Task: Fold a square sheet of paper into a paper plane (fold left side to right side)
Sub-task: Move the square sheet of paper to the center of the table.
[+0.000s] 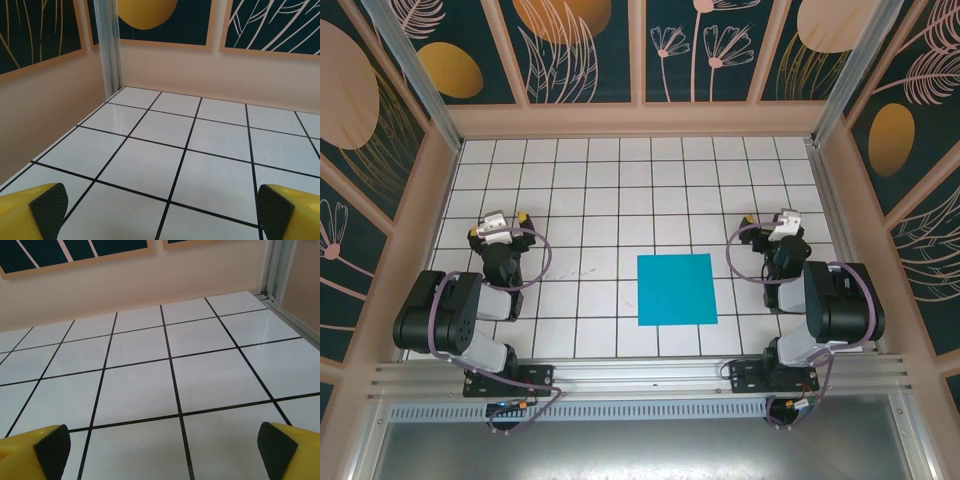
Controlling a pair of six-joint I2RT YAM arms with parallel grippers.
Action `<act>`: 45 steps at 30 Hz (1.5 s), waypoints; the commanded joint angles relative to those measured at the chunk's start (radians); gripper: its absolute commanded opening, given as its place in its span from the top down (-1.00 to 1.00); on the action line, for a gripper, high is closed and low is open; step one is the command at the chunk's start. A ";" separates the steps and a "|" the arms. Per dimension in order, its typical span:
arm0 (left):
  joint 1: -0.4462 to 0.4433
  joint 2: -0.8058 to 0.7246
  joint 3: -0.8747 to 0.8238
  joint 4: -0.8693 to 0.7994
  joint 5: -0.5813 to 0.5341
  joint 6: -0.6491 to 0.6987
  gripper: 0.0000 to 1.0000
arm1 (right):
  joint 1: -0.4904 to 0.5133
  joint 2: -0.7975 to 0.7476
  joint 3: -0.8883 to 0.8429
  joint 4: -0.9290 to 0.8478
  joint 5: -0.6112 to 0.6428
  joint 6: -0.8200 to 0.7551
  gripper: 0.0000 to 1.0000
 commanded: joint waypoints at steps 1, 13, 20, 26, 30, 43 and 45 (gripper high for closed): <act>0.005 -0.001 0.010 0.017 -0.004 -0.010 -0.98 | -0.006 0.007 0.020 0.029 -0.025 -0.015 -0.98; 0.005 0.000 0.010 0.016 -0.004 -0.012 -0.97 | -0.006 0.006 0.021 0.026 -0.025 -0.015 -0.98; 0.005 0.000 0.013 0.011 -0.003 -0.012 -0.98 | -0.006 0.006 0.022 0.026 -0.025 -0.015 -0.98; 0.005 -0.038 -0.012 0.026 -0.013 -0.012 -0.97 | -0.008 -0.060 0.073 -0.114 -0.044 -0.018 -0.98; 0.004 -0.127 -0.060 0.036 -0.004 -0.004 -0.97 | -0.001 -0.209 0.195 -0.447 -0.110 -0.016 -0.98; -0.079 -0.445 0.198 -0.735 0.344 -0.528 -0.97 | 0.366 -0.485 0.378 -1.085 0.104 0.265 -0.98; -0.125 -0.421 0.239 -0.807 0.390 -0.554 -0.97 | 0.435 -0.474 0.401 -1.169 0.130 0.290 -0.98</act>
